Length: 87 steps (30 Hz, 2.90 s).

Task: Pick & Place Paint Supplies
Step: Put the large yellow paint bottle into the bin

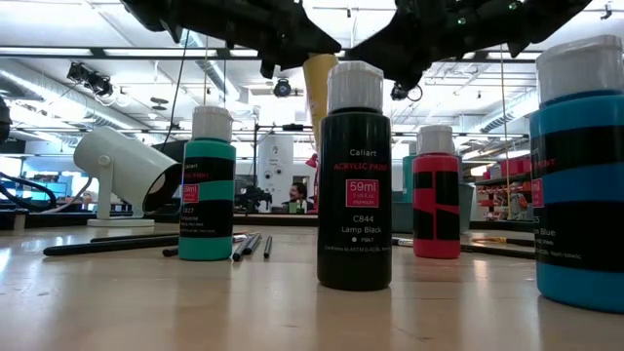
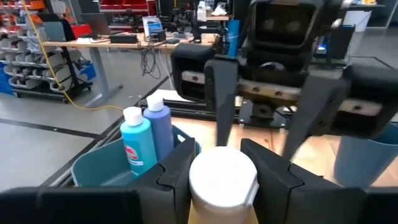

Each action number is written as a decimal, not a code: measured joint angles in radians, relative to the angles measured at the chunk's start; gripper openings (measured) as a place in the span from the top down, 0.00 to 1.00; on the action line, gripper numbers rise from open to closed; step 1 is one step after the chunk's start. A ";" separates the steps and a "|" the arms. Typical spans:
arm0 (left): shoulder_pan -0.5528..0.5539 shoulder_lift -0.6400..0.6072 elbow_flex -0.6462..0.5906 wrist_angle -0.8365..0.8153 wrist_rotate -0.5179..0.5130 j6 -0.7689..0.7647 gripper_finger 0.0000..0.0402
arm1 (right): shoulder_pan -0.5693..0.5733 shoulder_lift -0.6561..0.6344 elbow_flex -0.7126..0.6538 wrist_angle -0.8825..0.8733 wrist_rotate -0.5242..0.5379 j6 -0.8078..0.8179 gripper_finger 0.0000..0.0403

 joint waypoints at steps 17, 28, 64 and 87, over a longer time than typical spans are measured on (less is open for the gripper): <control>0.010 -0.002 0.000 0.027 0.006 0.055 0.69 | -0.027 0.171 0.002 0.273 0.043 0.024 0.30; 0.018 -0.002 0.000 0.065 0.019 0.089 0.69 | -0.043 0.199 0.001 0.308 0.016 0.028 0.36; 0.053 -0.181 0.001 -0.233 0.186 0.157 0.41 | -0.066 -0.060 0.001 0.248 0.050 0.047 0.52; 0.073 -0.004 0.000 0.086 0.171 0.146 0.36 | -0.065 -0.048 0.002 0.193 -0.010 0.102 0.52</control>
